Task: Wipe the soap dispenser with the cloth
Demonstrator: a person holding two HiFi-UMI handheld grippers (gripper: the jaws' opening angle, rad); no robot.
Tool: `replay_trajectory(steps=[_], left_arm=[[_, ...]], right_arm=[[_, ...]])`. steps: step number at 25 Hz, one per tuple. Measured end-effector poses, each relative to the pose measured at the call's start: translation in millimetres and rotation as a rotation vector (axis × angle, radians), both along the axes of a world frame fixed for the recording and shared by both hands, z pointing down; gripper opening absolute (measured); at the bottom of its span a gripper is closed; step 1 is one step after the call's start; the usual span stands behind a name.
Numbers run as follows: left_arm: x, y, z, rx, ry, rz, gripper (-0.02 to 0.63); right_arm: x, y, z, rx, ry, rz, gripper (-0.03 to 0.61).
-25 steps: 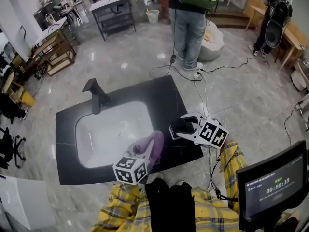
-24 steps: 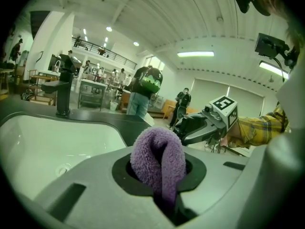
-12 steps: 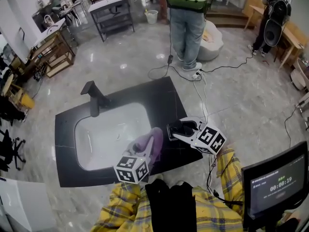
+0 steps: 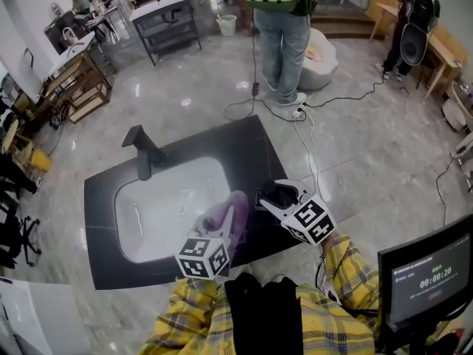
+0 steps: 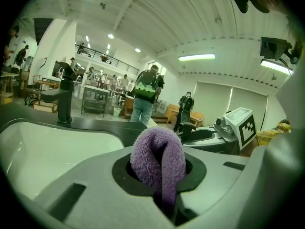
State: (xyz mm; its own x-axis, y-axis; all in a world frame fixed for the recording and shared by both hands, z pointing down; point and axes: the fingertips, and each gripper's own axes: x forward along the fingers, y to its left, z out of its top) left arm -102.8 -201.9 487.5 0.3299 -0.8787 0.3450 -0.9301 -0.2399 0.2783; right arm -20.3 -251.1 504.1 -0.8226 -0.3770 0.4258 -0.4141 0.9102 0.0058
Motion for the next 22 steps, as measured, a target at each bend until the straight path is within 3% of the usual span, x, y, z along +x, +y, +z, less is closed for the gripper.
replay_trajectory(steps=[15,22], left_arm=[[-12,8,-7,0.019,-0.009,-0.016,0.043],[-14,11,-12,0.038,-0.016,-0.032,0.043]], right_arm=[[-5,-10,1,-0.03,-0.062,0.426,0.19],[-5,-12,0,-0.058,-0.092,0.54,0.19]])
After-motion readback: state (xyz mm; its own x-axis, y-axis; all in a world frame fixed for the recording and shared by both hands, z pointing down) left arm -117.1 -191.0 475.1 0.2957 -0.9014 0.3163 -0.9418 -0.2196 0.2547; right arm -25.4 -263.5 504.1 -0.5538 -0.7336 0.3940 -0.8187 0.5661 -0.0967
